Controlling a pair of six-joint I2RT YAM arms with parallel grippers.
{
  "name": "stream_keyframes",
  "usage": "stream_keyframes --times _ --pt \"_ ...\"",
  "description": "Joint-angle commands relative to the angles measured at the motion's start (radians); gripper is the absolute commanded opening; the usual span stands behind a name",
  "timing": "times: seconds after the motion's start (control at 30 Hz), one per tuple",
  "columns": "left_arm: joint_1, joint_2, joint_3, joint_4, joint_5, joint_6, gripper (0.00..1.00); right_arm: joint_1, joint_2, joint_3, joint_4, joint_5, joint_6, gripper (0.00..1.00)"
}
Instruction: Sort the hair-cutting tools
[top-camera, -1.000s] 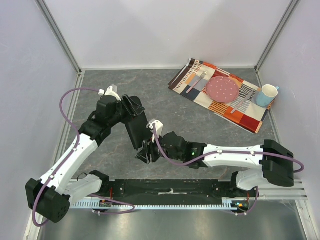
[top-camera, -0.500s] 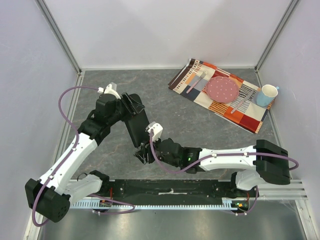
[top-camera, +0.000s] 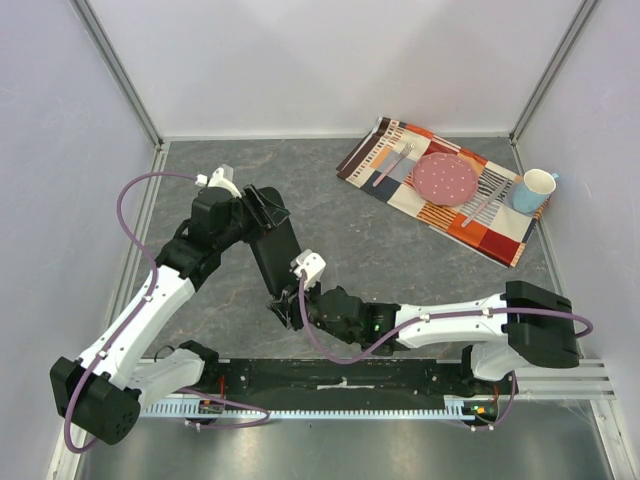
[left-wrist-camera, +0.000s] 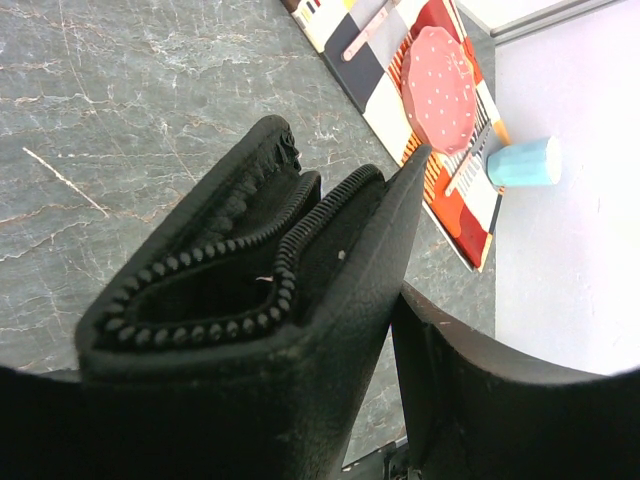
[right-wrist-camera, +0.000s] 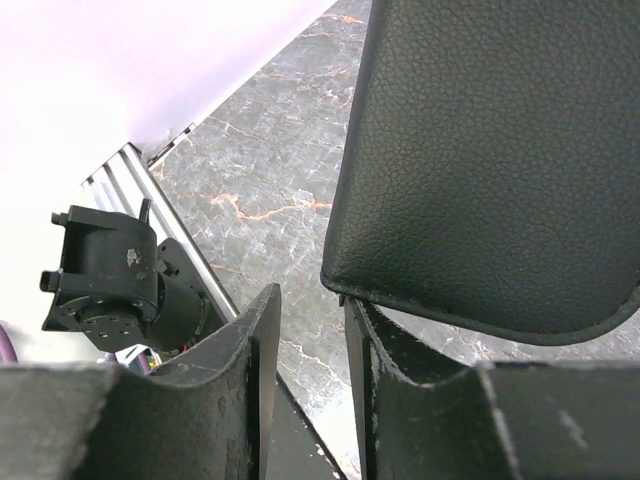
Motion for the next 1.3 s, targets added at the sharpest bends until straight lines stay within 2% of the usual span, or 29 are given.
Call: stream_keyframes --times 0.0,0.07,0.13,0.17,0.3,0.77,1.03,1.17,1.27 --pt "-0.005 -0.011 0.022 0.066 0.001 -0.038 0.02 0.014 0.021 0.002 0.077 0.041 -0.038 0.36" --pt "-0.005 -0.015 0.015 0.069 0.001 -0.040 0.02 0.014 0.027 0.008 0.079 0.051 -0.046 0.34" --pt "-0.003 -0.017 0.014 0.069 0.002 -0.041 0.02 0.014 0.033 0.013 0.079 0.054 -0.050 0.24" --pt "-0.005 -0.019 0.014 0.069 0.004 -0.040 0.02 0.014 0.037 0.018 0.076 0.061 -0.055 0.15" --pt "-0.005 -0.031 0.018 0.061 0.002 -0.037 0.02 0.015 0.036 0.019 0.056 0.084 -0.067 0.00" --pt "-0.005 -0.066 0.046 0.034 0.022 -0.010 0.02 0.017 -0.102 -0.088 -0.082 0.044 -0.063 0.00" --pt "-0.005 -0.074 0.049 0.052 0.082 -0.009 0.02 0.017 -0.163 -0.159 -0.143 0.031 -0.058 0.00" --pt "-0.005 -0.068 0.060 0.066 0.149 0.009 0.02 0.017 -0.199 -0.159 -0.202 0.029 -0.096 0.00" --pt "-0.005 -0.060 0.078 0.064 0.258 0.046 0.02 0.017 -0.225 -0.136 -0.322 0.041 -0.138 0.00"
